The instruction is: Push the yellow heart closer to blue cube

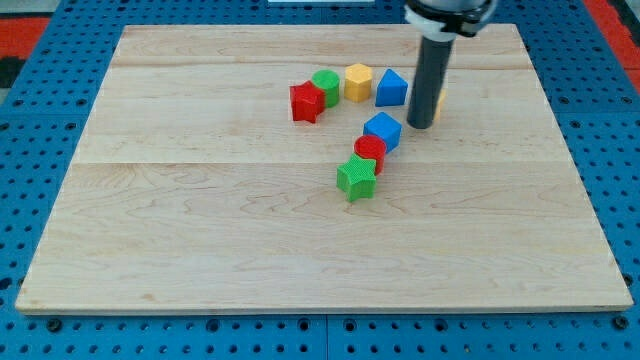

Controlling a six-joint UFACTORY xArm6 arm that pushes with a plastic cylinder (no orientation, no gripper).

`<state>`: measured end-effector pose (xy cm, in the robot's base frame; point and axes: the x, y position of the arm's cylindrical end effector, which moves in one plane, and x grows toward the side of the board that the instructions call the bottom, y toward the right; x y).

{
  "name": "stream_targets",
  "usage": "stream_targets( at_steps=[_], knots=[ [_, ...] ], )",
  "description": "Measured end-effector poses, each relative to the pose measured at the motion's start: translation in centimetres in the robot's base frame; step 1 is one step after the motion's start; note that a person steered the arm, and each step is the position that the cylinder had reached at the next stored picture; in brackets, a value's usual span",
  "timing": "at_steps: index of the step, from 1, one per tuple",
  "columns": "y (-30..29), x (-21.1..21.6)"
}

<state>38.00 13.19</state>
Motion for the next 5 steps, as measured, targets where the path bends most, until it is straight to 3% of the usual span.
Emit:
stream_targets(
  at_steps=[2, 3, 5],
  knots=[
    [3.9, 0.1],
    [8.9, -0.5],
    [7.8, -4.9]
  ],
)
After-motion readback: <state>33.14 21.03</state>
